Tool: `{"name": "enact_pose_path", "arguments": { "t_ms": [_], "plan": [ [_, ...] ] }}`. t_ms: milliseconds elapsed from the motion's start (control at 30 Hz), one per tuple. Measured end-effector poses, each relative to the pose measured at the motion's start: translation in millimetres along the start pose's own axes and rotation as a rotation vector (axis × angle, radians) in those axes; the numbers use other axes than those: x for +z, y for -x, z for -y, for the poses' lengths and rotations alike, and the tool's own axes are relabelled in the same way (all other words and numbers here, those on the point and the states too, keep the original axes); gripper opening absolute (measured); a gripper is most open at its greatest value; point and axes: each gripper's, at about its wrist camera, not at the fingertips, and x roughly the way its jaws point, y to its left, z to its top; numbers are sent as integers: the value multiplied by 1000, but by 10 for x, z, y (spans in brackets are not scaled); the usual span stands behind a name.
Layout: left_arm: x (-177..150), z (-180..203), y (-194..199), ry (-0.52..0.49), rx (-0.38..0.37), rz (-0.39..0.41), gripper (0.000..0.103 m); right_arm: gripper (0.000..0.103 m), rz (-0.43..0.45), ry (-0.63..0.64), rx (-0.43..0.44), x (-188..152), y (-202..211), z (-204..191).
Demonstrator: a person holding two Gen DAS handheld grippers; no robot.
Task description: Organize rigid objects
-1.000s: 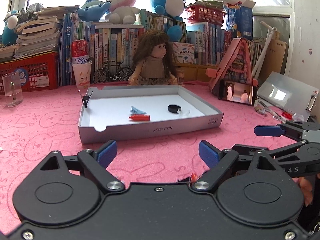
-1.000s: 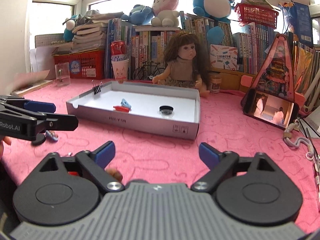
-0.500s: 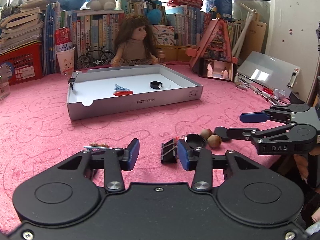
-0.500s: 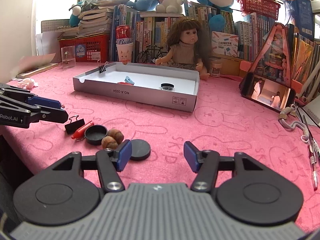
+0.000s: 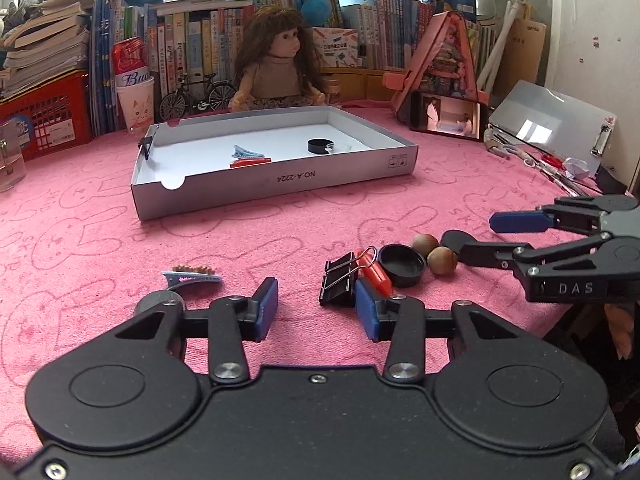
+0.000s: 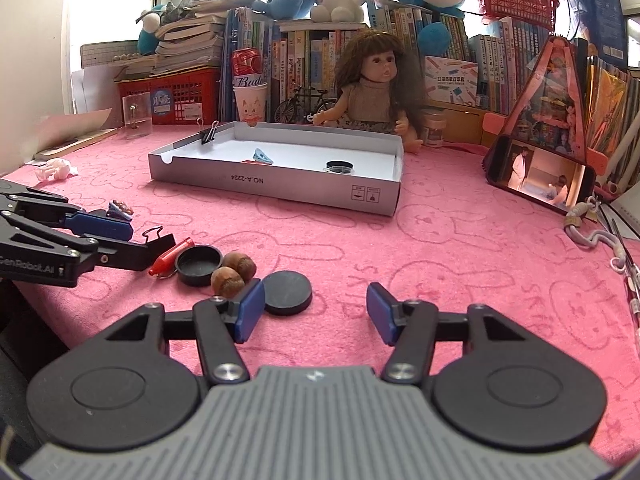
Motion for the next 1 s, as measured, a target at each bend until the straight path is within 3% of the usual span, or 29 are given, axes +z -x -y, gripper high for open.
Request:
{"name": "enact_pose_path", "arguments": {
  "t_ms": [433, 667, 1000],
  "plan": [
    [90, -248, -63, 71, 160, -11, 41, 64, 3, -13, -12, -5, -55, -13],
    [118, -102, 30, 22, 59, 41, 47, 61, 5, -18, -12, -8, -71, -32],
    [141, 1, -160, 57, 108, 26, 48, 57, 18, -20, -18, -23, -87, -79]
  ]
}}
